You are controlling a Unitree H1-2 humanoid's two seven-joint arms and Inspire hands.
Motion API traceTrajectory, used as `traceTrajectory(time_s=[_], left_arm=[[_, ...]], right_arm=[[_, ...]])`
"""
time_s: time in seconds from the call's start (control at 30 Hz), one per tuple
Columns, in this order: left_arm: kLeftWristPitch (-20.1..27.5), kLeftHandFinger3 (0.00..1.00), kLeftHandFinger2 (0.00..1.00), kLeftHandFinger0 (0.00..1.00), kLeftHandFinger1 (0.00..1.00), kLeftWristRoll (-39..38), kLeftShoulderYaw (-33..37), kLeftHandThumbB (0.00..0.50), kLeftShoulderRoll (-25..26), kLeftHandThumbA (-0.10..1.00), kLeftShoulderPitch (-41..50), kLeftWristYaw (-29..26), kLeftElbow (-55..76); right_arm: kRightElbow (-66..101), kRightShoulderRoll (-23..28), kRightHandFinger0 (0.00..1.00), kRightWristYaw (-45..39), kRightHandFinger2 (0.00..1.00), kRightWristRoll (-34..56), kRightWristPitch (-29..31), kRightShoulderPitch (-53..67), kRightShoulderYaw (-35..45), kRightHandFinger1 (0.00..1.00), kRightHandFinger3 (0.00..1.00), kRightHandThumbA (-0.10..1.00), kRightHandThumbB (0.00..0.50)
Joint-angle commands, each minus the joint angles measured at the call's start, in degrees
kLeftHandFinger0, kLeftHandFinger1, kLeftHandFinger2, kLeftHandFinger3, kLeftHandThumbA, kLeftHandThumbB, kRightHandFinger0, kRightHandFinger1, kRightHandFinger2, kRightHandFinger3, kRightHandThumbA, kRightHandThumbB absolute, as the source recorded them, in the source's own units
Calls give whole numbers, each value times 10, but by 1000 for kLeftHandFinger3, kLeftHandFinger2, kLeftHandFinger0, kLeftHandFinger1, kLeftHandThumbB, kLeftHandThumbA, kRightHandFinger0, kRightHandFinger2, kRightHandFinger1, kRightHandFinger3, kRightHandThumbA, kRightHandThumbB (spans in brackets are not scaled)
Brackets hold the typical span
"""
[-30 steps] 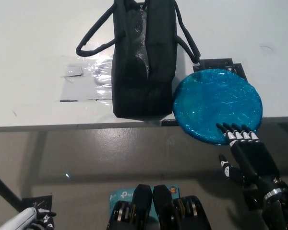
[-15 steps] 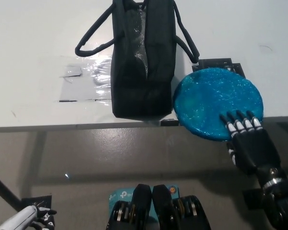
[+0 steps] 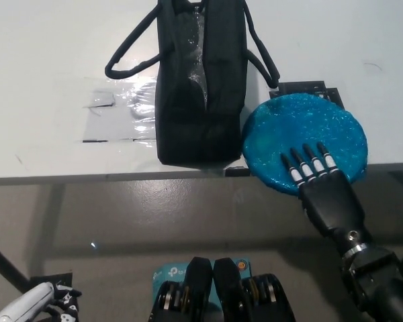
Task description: The robot uses its right hand to pick up a stack of plates kept in the middle of the desk and put it inside a bag kept next to it
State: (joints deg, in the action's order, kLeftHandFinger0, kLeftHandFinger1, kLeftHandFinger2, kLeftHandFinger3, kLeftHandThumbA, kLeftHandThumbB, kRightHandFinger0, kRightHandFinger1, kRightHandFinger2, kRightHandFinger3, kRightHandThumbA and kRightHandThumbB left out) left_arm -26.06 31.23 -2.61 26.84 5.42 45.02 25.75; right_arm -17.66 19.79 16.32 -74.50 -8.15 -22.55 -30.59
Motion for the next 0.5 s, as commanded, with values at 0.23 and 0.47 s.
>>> traceTrajectory(time_s=[0.23, 0.47], left_arm=[[-9, 971, 847, 768, 759, -11, 3, 0, 26, 307, -5, -9, 15], [-9, 984, 858, 771, 767, -19, 6, 0, 25, 332, 0, -12, 11]], right_arm=[[6, 31, 0, 177, 172, 55, 150, -61, 10, 0, 95, -100, 381], [58, 28, 0, 91, 122, 143, 161, -17, 55, 0, 107, -100, 322]])
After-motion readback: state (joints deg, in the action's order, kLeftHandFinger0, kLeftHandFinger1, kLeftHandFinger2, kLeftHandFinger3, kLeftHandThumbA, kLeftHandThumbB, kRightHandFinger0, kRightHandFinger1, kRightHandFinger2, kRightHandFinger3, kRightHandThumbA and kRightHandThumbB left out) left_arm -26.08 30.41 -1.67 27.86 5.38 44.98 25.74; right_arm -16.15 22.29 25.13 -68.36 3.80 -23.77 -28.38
